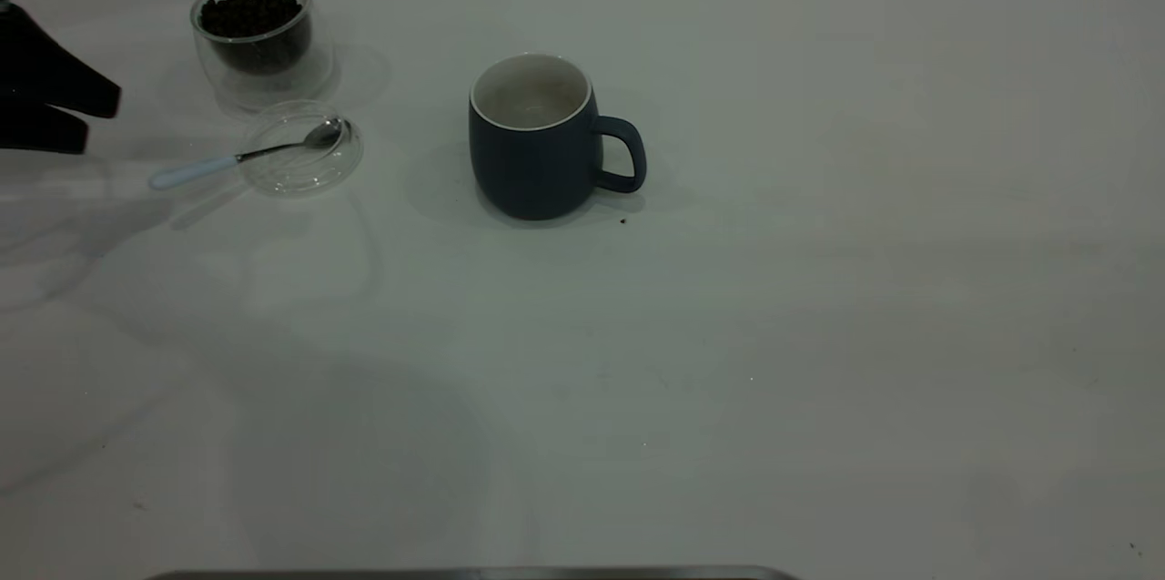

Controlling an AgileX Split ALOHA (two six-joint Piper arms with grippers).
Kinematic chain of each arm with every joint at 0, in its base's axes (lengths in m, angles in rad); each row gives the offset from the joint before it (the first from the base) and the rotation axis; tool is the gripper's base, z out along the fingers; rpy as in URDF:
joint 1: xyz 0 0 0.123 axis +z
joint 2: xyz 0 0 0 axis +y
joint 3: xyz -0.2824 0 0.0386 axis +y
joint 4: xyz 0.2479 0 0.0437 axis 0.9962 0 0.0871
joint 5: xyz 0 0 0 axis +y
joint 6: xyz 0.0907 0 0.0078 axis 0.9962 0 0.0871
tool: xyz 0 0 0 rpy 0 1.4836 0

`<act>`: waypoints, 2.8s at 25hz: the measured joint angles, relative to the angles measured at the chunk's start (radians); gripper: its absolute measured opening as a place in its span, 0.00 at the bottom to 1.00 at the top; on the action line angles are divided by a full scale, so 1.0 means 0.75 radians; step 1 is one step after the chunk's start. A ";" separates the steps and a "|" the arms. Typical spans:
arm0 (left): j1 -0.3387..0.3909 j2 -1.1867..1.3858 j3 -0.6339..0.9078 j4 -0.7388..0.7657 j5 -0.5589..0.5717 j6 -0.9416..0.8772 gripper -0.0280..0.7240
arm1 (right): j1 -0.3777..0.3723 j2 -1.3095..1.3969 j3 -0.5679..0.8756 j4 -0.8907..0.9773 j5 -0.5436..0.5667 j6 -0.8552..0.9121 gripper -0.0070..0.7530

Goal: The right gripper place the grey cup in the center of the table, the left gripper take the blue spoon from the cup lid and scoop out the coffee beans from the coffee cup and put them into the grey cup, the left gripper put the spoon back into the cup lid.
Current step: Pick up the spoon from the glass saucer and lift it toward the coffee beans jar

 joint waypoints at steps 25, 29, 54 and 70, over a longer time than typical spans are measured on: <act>-0.139 0.169 -0.003 -0.189 -0.155 0.180 0.83 | 0.000 0.000 0.000 0.000 0.001 -0.001 0.61; -0.139 0.169 -0.003 -0.191 -0.155 0.182 0.83 | 0.000 0.000 0.000 0.000 0.001 -0.001 0.61; -0.163 0.169 -0.004 -0.215 -0.129 0.182 0.56 | 0.000 0.000 0.000 0.000 0.001 -0.001 0.61; -0.163 0.169 -0.004 -0.203 -0.030 0.179 0.32 | 0.000 0.000 0.000 0.000 0.001 -0.001 0.61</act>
